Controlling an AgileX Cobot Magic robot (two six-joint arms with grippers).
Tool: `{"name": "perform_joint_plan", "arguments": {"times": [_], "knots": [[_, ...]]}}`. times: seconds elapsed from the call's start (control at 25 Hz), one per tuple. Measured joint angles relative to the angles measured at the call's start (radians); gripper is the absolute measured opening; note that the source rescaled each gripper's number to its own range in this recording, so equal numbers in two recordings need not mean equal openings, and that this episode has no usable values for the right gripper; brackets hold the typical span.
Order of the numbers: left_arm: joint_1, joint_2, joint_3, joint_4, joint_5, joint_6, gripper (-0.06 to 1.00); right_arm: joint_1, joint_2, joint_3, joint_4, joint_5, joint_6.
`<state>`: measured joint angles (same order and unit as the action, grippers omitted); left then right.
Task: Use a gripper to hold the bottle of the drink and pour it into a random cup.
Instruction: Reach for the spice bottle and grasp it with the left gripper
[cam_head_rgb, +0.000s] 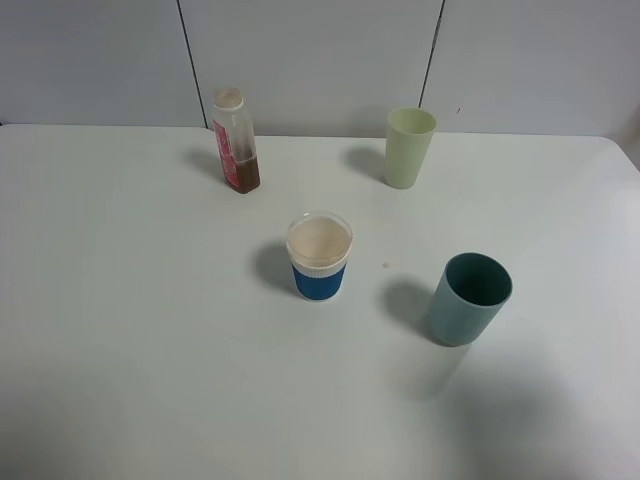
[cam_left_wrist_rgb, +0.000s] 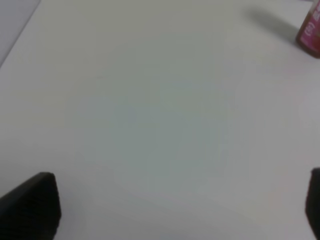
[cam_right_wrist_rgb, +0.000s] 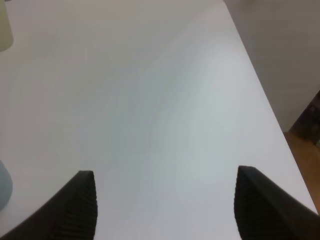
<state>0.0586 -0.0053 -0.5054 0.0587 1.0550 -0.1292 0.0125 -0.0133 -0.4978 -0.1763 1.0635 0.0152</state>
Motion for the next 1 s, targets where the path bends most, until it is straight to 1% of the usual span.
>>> {"name": "perform_joint_plan", "arguments": {"times": [0.52,0.72,0.8,1.0], "knots": [[0.0,0.0,0.0,-0.002,0.0,0.0,1.0,0.0,0.0,0.0,0.0,0.0,0.0],[0.0,0.004,-0.001,-0.032,-0.001,0.0,1.0,0.0,0.0,0.0,0.0,0.0,0.0],[0.0,0.035,-0.013,-0.043,-0.01,0.0,1.0,0.0,0.0,0.0,0.0,0.0,0.0],[0.0,0.174,-0.059,-0.052,-0.082,0.0,1.0,0.0,0.0,0.0,0.0,0.0,0.0]]}}
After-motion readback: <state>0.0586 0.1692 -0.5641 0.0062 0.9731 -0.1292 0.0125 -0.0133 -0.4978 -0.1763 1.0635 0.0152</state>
